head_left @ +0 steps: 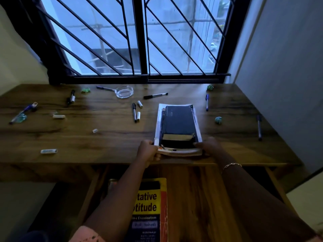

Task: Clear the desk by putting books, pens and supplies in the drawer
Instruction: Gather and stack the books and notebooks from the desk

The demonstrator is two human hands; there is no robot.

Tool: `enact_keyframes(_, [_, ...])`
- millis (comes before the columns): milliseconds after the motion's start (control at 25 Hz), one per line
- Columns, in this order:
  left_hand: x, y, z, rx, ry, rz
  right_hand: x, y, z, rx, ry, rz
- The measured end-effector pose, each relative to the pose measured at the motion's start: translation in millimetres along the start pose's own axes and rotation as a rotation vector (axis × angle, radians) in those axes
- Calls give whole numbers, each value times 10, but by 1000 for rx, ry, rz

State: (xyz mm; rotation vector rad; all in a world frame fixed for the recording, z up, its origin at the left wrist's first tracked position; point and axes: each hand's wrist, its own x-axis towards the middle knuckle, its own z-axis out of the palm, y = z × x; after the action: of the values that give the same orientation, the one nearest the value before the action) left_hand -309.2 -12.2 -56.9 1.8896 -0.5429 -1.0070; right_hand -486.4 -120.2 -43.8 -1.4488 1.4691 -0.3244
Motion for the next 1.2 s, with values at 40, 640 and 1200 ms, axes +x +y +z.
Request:
enact_keyframes(40, [-94, -23, 22, -51, 4, -26, -29, 93, -1, -4, -1, -21])
enact_keyframes(640, [-1420, -651, 619, -344, -323, -256, -1075, 889, 216, 1057, -112, 127])
enact_keyframes(1200, [-1091, -805, -46, -288, -120, -126, -1280, 1589, -913, 608, -367, 92])
